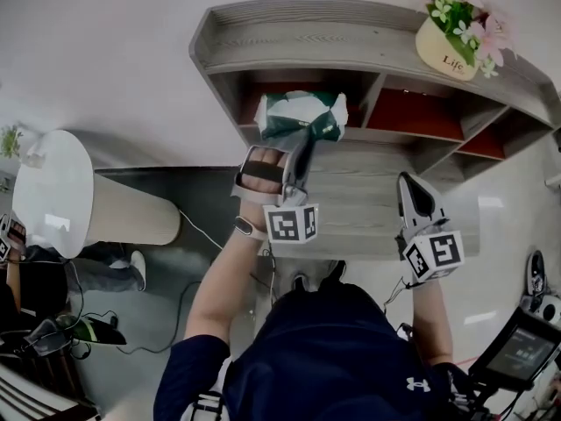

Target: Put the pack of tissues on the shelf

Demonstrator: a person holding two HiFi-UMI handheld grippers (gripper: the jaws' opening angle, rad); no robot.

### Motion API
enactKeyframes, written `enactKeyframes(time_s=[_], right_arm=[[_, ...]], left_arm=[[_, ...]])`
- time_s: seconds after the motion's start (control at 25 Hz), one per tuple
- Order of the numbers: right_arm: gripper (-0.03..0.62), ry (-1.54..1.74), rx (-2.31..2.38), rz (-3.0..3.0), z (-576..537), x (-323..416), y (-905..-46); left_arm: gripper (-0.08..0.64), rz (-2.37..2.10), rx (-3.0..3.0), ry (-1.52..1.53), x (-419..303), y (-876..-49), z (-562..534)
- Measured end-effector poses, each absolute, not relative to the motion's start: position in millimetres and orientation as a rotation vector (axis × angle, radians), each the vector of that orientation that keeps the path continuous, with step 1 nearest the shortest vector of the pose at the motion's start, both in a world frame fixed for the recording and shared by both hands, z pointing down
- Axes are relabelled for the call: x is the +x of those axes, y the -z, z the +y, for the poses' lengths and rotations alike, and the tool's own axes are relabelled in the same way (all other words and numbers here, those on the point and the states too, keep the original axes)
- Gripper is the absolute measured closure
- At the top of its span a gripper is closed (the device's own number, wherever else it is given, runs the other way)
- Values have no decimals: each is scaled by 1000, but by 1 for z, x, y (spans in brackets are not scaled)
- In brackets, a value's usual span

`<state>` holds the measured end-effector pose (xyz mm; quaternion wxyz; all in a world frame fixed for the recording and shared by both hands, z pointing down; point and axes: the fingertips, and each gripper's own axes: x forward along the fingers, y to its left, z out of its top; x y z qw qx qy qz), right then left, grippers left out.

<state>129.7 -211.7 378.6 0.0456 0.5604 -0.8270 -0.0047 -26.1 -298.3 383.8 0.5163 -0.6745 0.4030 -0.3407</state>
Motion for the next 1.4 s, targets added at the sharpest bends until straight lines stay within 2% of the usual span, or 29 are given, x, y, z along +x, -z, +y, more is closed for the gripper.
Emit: enactKeyframes(time_s=[0.4, 1.4], right_arm=[[583, -67, 1696, -2536, -254, 160, -397], [583, -153, 1695, -2542, -267, 148, -411]], left_arm=[[469, 971, -1622, 885, -6, -406, -357], [442, 875, -1779, 974, -8, -437, -400]])
